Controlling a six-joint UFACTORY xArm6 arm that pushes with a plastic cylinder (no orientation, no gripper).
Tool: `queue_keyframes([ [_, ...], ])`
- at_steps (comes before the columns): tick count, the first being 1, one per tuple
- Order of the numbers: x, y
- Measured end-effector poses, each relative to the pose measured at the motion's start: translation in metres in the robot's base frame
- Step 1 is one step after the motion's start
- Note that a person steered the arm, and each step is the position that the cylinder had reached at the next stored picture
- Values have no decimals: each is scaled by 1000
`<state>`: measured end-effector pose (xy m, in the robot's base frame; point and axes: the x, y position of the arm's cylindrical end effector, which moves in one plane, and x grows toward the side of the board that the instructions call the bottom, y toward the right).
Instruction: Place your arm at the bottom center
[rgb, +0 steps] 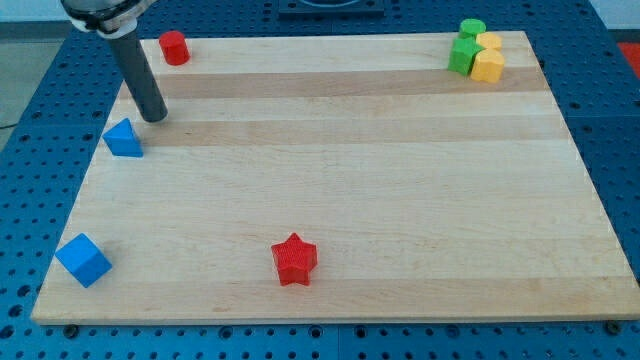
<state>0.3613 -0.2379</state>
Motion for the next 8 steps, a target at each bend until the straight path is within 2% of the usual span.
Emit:
queue_keyframes([
  [2,58,-1],
  [3,39,6],
  [4,-5,-12],
  [5,0,-33],
  [7,55,-20],
  [8,62,-30],
])
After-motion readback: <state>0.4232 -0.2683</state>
